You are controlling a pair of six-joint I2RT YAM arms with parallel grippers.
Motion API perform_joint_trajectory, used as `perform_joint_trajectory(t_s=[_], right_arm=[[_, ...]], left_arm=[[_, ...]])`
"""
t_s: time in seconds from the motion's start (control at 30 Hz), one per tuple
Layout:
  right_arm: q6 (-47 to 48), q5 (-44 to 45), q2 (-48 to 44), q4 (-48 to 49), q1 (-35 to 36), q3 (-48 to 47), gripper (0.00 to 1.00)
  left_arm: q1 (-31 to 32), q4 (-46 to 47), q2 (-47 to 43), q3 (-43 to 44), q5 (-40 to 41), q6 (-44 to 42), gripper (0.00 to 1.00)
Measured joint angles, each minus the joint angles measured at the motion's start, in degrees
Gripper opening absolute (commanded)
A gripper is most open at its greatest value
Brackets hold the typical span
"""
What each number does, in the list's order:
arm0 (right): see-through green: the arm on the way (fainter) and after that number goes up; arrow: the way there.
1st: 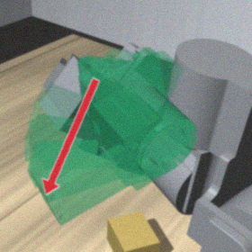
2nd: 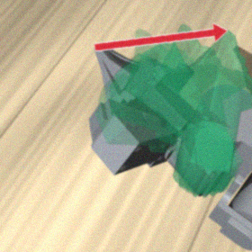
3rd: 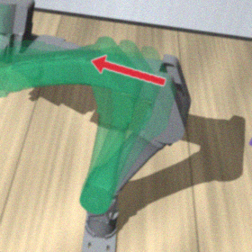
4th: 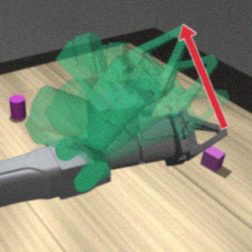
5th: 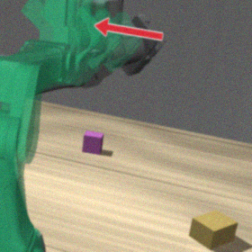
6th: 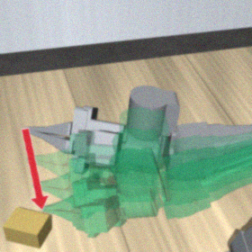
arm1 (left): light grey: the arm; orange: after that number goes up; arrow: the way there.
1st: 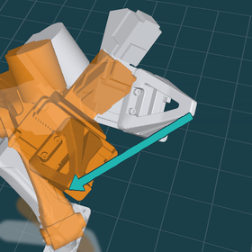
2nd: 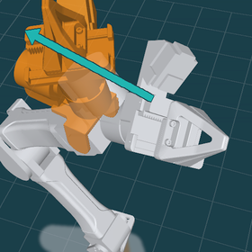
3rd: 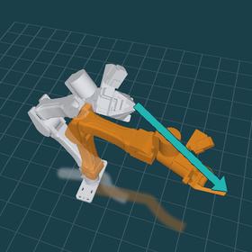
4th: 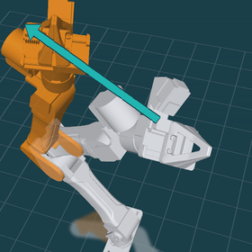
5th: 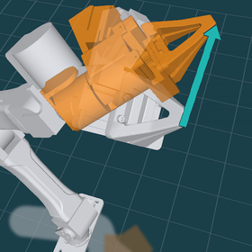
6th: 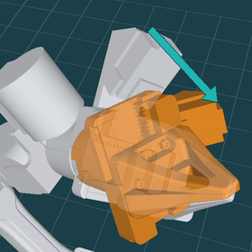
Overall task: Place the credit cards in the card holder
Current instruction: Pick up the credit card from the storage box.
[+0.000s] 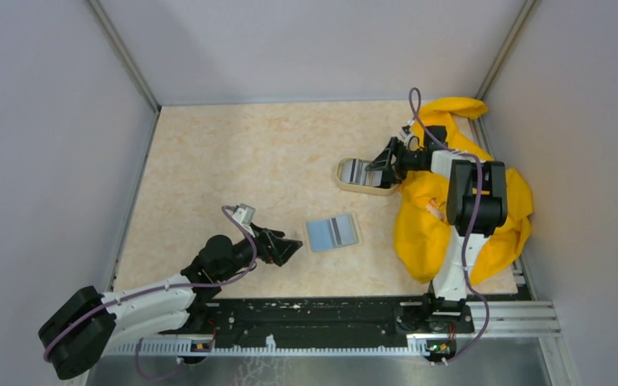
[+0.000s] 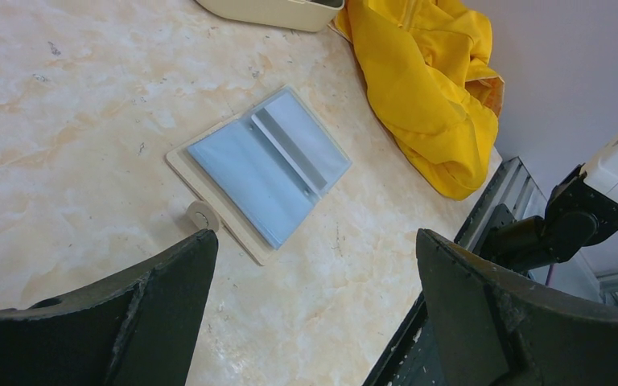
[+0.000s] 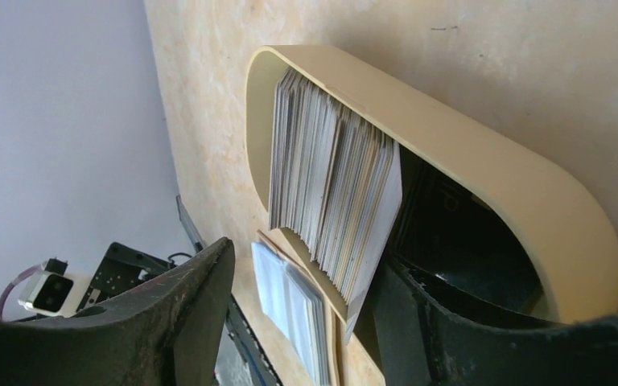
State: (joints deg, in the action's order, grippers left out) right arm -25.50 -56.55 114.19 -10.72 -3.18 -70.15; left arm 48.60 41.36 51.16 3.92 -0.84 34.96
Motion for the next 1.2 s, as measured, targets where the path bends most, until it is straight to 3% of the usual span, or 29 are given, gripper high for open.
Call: perform_joint_trajectory(t_s=[0.43, 0.87, 1.2], right_arm=[[4.00, 8.68, -0.68, -5.60, -0.07, -0.15, 0.32], [5.11, 12.98, -1.66, -7.39, -0.11, -0.15, 0.20], [5.92, 14.93, -2.29, -8.31, -0.11, -0.15, 0.17]], left_arm=[[0.00, -0.22, -0.07, 0.00, 0.00, -0.02, 0.99], [0.00, -0.24, 0.20, 0.00, -0.02, -0.02, 0.99], [0.00, -0.26, 0.17, 0.00, -0.02, -0.02, 0.99]])
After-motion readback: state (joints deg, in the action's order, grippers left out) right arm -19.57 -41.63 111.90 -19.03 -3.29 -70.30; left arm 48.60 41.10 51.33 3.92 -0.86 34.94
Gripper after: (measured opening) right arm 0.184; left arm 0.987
